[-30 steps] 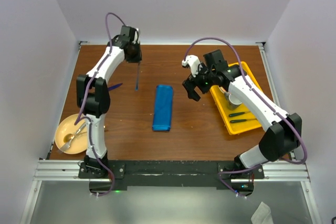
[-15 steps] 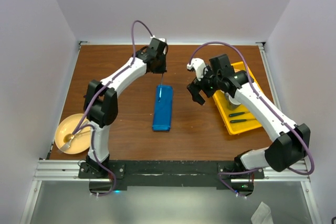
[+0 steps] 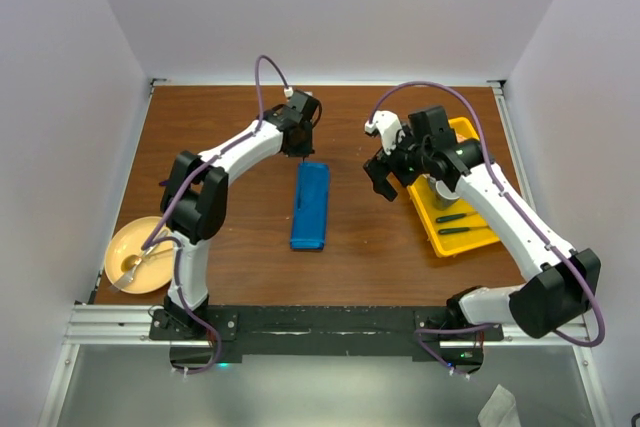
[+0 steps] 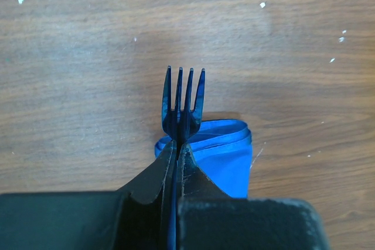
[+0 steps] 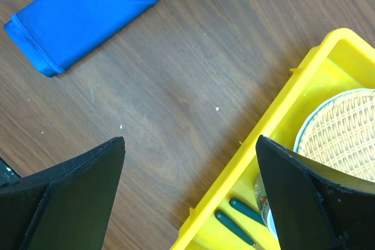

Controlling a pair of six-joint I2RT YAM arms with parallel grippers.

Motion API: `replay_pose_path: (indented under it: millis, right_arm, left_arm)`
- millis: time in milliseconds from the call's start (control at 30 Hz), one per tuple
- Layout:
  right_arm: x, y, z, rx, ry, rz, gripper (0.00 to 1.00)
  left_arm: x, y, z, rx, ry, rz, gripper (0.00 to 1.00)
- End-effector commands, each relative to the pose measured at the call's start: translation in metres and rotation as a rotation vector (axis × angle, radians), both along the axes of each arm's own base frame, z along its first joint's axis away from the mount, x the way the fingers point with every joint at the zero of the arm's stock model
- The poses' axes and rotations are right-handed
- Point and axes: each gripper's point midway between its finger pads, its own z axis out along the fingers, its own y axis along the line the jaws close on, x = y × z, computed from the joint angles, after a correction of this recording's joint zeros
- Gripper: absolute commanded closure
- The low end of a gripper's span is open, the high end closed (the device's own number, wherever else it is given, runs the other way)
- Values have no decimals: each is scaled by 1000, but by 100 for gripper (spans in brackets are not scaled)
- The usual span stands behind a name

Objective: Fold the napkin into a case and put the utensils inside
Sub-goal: Insert the spoon into the folded napkin.

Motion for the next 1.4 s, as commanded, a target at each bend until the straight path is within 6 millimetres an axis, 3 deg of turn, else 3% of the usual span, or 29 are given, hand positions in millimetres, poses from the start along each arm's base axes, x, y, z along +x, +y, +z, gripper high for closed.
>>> replay_pose_path:
  millis: [0, 367, 733, 967, 1167, 1367]
  right_arm:
    - [-4, -4, 7, 12, -19, -7, 2]
    - [-10, -5, 6, 22, -10, -4, 2]
    - [-14, -5, 8, 34, -9, -1, 2]
    - [-16, -7, 7, 32, -7, -3, 2]
    - [-18, -8, 6, 33, -7, -1, 2]
    - [-18, -10, 6, 27, -12, -6, 2]
  left_arm:
    - [-1, -3, -4, -29, -6, 33, 100]
    - [-25, -6, -5, -52, 31, 33, 100]
    - [-6, -11, 26, -63, -57, 39, 100]
    - [-7, -16, 37, -95, -73, 34, 100]
    - [-19, -22, 32, -103, -43, 15, 100]
    - [-38, -22, 12, -105, 25, 20, 100]
